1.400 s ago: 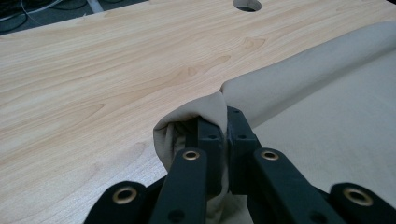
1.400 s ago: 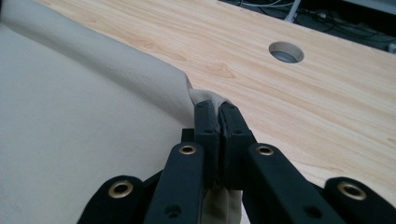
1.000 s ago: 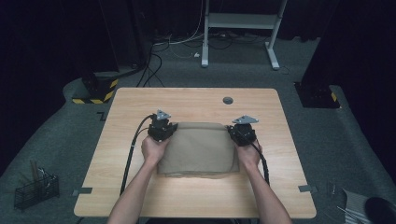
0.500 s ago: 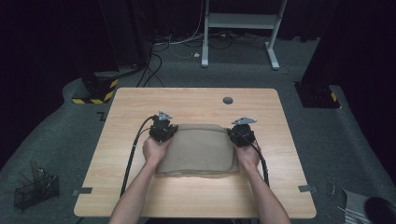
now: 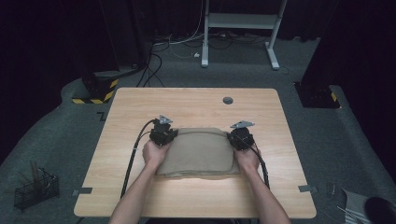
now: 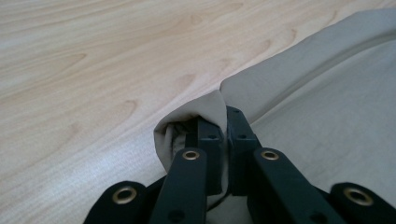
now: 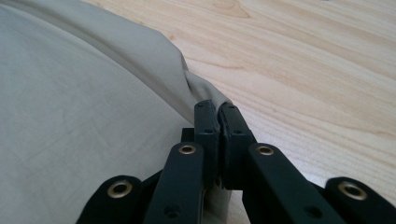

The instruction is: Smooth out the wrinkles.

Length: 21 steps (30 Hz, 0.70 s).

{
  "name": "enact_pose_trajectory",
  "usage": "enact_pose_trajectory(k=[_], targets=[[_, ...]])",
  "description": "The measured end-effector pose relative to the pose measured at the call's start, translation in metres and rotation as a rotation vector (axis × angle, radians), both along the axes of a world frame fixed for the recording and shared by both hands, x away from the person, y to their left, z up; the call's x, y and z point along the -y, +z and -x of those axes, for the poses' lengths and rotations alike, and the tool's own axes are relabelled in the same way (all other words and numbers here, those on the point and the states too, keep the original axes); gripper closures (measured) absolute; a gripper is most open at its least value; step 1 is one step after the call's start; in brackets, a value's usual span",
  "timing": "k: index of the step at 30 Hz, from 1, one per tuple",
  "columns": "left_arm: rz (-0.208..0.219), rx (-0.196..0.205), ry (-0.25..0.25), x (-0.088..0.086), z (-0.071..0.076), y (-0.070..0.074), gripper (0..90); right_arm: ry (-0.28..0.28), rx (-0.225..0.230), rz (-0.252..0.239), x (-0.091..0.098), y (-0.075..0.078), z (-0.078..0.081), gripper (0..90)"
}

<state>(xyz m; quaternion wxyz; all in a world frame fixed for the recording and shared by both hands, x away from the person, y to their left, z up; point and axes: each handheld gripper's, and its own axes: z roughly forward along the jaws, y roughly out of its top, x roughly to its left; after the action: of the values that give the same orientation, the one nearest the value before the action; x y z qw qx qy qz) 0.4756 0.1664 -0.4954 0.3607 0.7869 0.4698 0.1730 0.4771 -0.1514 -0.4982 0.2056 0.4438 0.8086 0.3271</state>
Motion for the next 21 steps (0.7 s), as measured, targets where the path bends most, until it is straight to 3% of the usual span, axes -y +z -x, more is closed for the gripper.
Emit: enact_pose_trajectory(k=[13, 21], targets=[[0.008, -0.006, -0.016, -0.0013, 0.0076, -0.0039, 86.5, 0.008, -0.011, -0.003, 0.0034, -0.0044, 0.0055, 87.1], [0.023, -0.009, 0.005, -0.0018, 0.0065, -0.0046, 84.3, -0.002, -0.024, -0.011, 0.0046, -0.0052, 0.0048, 85.2]])
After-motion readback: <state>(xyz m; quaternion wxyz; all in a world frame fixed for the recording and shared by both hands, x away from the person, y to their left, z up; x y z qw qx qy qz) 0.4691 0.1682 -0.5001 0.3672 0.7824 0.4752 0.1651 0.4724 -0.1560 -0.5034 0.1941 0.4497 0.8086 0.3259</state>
